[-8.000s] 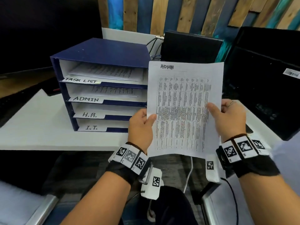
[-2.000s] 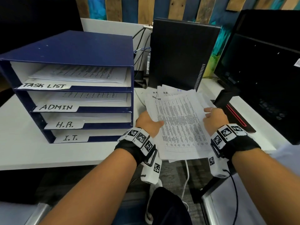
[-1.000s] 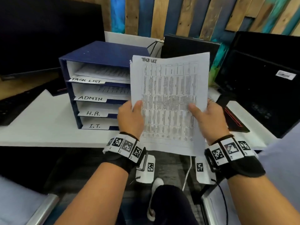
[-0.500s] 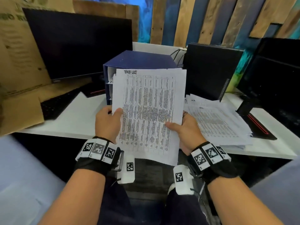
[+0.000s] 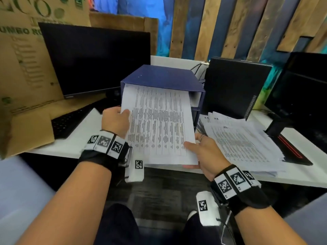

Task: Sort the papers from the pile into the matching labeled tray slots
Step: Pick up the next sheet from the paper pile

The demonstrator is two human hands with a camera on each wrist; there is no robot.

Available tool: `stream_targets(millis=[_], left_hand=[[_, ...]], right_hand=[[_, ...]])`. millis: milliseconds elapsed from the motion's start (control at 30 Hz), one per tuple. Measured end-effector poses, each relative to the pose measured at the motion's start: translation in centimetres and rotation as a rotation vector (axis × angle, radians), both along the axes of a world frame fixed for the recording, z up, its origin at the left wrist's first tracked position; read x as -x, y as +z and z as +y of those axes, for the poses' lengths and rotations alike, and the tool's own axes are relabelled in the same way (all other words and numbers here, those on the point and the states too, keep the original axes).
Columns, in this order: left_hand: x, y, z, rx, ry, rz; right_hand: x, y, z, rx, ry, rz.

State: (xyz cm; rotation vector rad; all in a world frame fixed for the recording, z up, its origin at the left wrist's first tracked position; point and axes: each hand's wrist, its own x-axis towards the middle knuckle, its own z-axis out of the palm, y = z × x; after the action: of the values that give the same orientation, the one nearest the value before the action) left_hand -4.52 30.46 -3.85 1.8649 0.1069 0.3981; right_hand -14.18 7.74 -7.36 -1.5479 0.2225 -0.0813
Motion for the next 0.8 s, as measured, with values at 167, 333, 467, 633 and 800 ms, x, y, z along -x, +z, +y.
stream_targets(millis=[167,333,467,633,800], left_hand=[[-0.8,2.2,0.1,0.169,-0.108,0.159],[0.5,0.9,-0.1,0.321,-0.300,0.232],[-1.7,1.0,-1.0,0.381,-0.111,0.077],[-4.6,2.3,-3.0,0.342,-0.004,0.045],[-5.1,3.0,-4.0,0.305,0.056,-0.010]], right_hand=[[-1.6,3.3,0.0,-0.020,-0.180,-0.106],[-5.7,6.4,1.0,-0.125,-0.279,-0.149],[-7.0,6.6,1.2,-0.181,-0.322,-0.231],[-6.4,5.9,0.7,-0.089,-0.360,-0.321],[-7.1,5.7,0.3,0.245,-0.285,-0.292]])
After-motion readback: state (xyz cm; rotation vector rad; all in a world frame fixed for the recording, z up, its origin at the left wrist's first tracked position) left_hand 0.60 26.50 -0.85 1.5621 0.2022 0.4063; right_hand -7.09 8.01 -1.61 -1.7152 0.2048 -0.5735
